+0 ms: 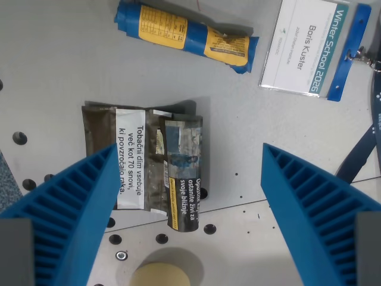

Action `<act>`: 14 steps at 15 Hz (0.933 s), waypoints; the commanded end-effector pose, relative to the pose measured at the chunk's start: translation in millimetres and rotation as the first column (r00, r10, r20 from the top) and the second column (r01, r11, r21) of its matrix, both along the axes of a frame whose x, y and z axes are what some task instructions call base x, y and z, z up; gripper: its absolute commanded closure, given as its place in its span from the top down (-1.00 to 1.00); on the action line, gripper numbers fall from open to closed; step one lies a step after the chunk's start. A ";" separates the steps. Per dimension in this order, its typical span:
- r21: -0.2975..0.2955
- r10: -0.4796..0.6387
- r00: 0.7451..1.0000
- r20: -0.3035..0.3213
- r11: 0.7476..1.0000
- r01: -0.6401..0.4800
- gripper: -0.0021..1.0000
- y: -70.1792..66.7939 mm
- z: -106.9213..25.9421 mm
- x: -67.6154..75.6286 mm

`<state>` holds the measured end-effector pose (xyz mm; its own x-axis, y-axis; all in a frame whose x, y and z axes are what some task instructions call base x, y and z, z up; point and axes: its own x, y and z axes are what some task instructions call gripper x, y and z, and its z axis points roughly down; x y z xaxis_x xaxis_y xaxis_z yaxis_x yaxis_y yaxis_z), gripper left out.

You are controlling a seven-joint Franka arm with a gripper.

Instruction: Move above the blue bag

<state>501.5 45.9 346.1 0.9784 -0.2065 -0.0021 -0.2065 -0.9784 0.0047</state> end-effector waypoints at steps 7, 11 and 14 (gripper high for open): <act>0.000 0.030 1.000 0.004 1.000 -0.030 1.00 0.0 0.5 0.2; -0.002 0.105 0.994 0.010 0.995 -0.105 1.00 0.0 -3.8 1.4; -0.005 0.182 0.983 0.023 0.983 -0.182 1.00 0.1 -9.9 3.2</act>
